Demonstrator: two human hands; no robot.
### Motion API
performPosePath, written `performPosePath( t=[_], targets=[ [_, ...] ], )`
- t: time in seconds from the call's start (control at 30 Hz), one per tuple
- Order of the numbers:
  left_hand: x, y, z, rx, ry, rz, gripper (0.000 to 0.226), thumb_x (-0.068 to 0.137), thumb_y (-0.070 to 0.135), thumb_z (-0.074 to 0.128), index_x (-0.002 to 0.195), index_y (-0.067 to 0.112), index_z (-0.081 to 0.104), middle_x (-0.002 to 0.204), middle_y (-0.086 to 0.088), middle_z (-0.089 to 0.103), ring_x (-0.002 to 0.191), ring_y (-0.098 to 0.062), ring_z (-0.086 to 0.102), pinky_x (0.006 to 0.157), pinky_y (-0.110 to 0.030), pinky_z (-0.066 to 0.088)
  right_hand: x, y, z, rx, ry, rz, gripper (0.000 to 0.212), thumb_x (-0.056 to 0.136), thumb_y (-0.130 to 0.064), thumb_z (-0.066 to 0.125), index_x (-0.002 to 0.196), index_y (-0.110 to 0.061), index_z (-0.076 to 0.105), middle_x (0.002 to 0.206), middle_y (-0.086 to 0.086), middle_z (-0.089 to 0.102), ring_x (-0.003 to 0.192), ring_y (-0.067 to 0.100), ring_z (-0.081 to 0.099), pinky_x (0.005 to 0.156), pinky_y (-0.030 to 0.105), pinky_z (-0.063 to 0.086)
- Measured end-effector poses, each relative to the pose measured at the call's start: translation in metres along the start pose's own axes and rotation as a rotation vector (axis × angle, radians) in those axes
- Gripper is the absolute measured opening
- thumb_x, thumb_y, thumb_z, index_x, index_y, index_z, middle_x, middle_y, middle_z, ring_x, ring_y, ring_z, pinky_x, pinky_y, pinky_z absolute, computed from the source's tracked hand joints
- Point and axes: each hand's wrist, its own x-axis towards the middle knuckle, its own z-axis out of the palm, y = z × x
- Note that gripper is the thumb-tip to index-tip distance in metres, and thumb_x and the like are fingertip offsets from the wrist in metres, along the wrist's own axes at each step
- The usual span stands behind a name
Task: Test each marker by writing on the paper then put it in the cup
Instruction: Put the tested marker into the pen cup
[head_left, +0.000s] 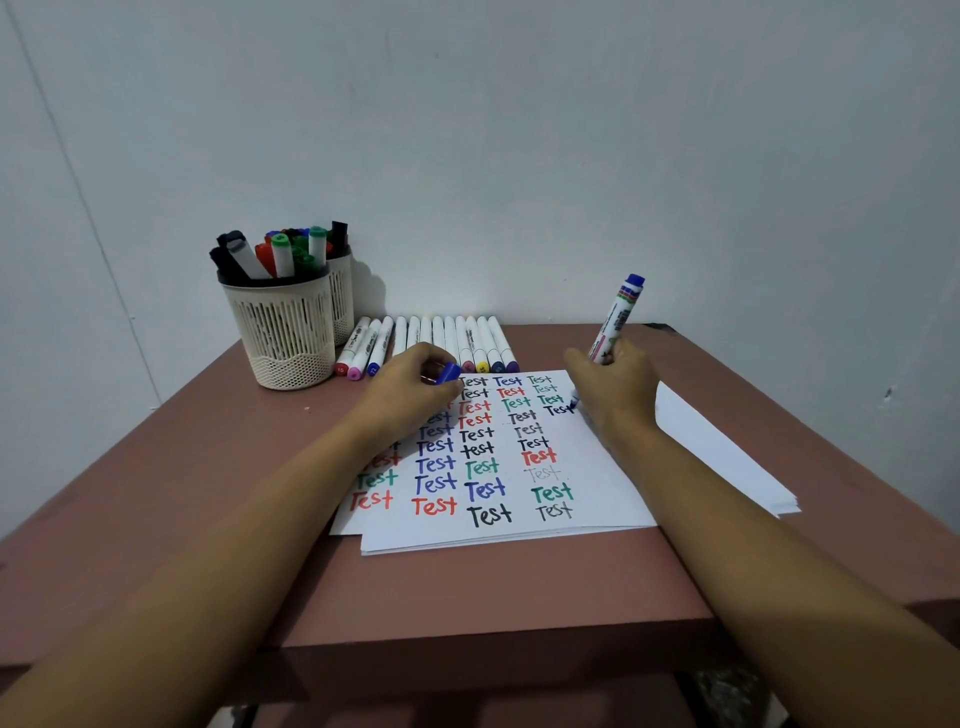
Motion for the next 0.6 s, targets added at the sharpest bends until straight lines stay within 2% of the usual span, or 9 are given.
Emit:
performPosePath(
  t=[0.13,0.2,0.3,0.4,0.5,0.6],
  targets=[
    [0.000,0.000,-0.001,-0.018,-0.020,0.014,0.024,0.085,0.017,0.067,0.104,0.019,0.053,0.092,0.010,0.057,0.083,-0.005,0.056,0.081,-0.025,0.049,0.002,0.001,-0.001,0.048,0.004,0.031,0.028,0.081,-0.014,0.058,0.064,-0.015,0.036,0.064,0.004,0.048,0.061,0.021,0.050,0.058,0.033,0.045],
    [0.001,0.000,0.000,-0.034,-0.013,0.030,0.025,0.083,0.017,0.069,0.104,0.019,0.055,0.093,0.009,0.059,0.085,-0.005,0.058,0.082,-0.024,0.050,0.003,-0.001,-0.002,0.132,-0.038,0.078,0.020,0.081,-0.013,0.056,0.068,-0.014,0.041,0.066,0.006,0.053,0.061,0.019,0.049,0.056,0.030,0.042],
    [0.000,0.003,0.001,-0.064,0.015,0.075,0.023,0.082,0.017,0.070,0.100,0.019,0.057,0.093,0.008,0.063,0.089,-0.008,0.061,0.082,-0.023,0.050,0.003,-0.010,-0.002,0.334,-0.187,0.127,0.015,0.085,-0.006,0.052,0.070,-0.009,0.051,0.054,-0.001,0.059,0.055,0.014,0.047,0.053,0.025,0.040],
    [-0.003,0.007,0.002,-0.085,0.012,0.142,0.021,0.083,0.016,0.069,0.100,0.022,0.059,0.091,0.012,0.064,0.088,-0.004,0.062,0.080,-0.015,0.049,0.000,-0.019,-0.001,0.553,-0.334,0.221,0.019,0.089,-0.009,0.051,0.071,-0.008,0.054,0.058,0.004,0.056,0.053,0.012,0.041,0.051,0.023,0.036],
    [-0.006,0.010,0.002,-0.046,-0.026,0.192,0.021,0.084,0.017,0.067,0.102,0.027,0.060,0.091,0.014,0.063,0.086,0.000,0.061,0.076,-0.008,0.047,-0.001,-0.022,0.000,0.558,-0.420,0.250,0.018,0.092,-0.015,0.053,0.075,-0.010,0.056,0.060,0.001,0.050,0.049,0.009,0.036,0.047,0.021,0.029],
    [-0.007,0.009,0.004,-0.017,-0.015,0.200,0.022,0.083,0.018,0.069,0.101,0.027,0.060,0.090,0.013,0.064,0.087,-0.005,0.062,0.080,-0.017,0.049,-0.003,-0.021,0.002,0.518,-0.468,0.214,0.020,0.093,-0.015,0.051,0.075,-0.011,0.058,0.061,0.002,0.050,0.050,0.009,0.036,0.046,0.021,0.027]
  ],
)
